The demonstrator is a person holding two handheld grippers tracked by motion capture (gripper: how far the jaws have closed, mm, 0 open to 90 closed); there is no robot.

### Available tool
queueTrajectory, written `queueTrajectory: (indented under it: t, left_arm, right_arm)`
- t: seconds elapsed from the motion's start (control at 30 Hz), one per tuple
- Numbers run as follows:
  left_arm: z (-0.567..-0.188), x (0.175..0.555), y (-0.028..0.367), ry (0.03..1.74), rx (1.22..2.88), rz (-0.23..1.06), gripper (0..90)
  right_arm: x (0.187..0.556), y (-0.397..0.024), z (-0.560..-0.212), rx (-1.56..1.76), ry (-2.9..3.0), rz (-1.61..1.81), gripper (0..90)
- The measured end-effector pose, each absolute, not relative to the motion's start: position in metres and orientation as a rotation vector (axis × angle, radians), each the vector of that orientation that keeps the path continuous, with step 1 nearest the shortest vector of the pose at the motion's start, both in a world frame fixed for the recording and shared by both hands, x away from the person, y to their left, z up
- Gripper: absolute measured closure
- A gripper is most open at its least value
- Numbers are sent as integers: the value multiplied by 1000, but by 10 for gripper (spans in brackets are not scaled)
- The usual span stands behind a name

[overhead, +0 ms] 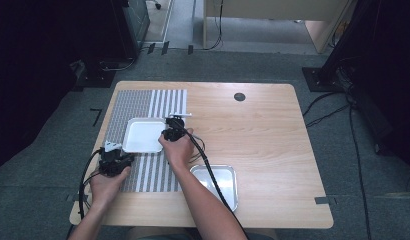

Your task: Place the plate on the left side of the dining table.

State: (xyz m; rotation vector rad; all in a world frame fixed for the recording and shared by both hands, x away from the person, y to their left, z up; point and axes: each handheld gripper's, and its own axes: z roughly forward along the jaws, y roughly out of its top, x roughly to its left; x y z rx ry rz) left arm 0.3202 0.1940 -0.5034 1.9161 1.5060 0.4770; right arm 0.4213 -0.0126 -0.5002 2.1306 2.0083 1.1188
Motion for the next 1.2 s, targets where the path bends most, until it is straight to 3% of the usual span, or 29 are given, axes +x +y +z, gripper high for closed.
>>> queueTrajectory:
  t: [0.63,0.83,1.0,1.2]
  left_arm:
    - [-505,333,193,1521,1862,448,773]
    - [-503,330,195,1530,1857,446,664]
    - [-497,322,197,1535,1805,463,588]
    - [-491,312,202,1517,1771,443,510]
  right_arm:
    - [432,-14,-499,2141,1953,1110,847]
    - [431,-23,-489,2009,1930,1153,583]
    - [428,-38,-481,1933,1928,1227,549]
    - [421,-55,-473,1802,1921,1221,443]
